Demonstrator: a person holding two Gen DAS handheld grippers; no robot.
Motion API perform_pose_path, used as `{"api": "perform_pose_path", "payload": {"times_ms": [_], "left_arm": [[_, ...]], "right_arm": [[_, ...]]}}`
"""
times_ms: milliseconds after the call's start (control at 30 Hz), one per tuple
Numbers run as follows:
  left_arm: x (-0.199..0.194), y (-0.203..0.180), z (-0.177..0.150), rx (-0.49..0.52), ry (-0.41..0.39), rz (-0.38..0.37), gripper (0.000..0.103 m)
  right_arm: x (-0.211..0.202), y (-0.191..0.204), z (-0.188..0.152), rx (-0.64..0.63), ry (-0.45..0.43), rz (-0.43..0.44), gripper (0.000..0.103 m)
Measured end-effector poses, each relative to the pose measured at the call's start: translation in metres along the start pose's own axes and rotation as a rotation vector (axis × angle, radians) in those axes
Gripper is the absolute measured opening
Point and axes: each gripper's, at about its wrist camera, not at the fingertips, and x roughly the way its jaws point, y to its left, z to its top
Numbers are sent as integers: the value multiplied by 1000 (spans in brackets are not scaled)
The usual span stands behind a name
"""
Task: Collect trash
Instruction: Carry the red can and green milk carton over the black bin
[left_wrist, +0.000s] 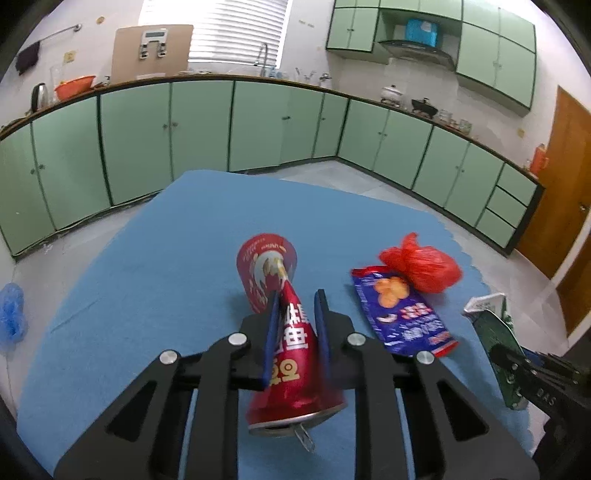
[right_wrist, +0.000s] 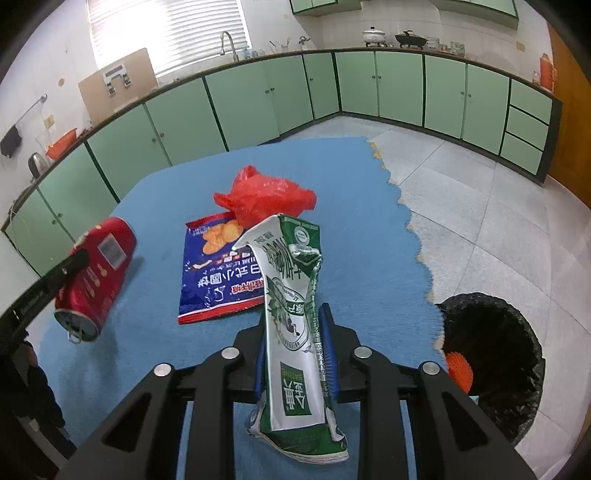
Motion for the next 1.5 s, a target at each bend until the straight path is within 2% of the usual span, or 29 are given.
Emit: {"api": "perform_pose_path", "payload": {"times_ms": [333, 900, 967, 1100, 1300, 1333, 1400, 1433, 1467, 1500], "left_arm": [[-26, -52, -5, 75, -26, -105, 11], [-47, -123, -27, 169, -13, -251, 0], [-43, -127, -29, 186, 7, -261, 0], [-29, -127, -43, 164, 100, -295, 0], [-20, -134, -63, 191, 171, -309, 0], [-19, -134, -65, 194, 180, -316, 2], [-17, -136, -69, 197, 193, -319, 16], [-16, -137, -70, 198, 198, -317, 32], [-14, -137, -71, 199, 202, -316, 37], [-11, -137, -73, 200, 208, -311, 37]], "right_arm": [[-41, -12, 5, 11, -57, -17, 25], [-78, -47, -5, 74, -108, -51, 25], [-80, -50, -7, 79, -111, -57, 25], [-78, -58, -12, 93, -95, -54, 25], [-63, -69, -24, 130, -50, -52, 25], [-62, -70, -26, 129, -48, -54, 25], [-61, -72, -27, 131, -45, -55, 25], [-61, -72, -27, 131, -45, -55, 25], [-61, -72, -27, 129, -46, -55, 25], [-61, -72, -28, 128, -46, -54, 25]]}}
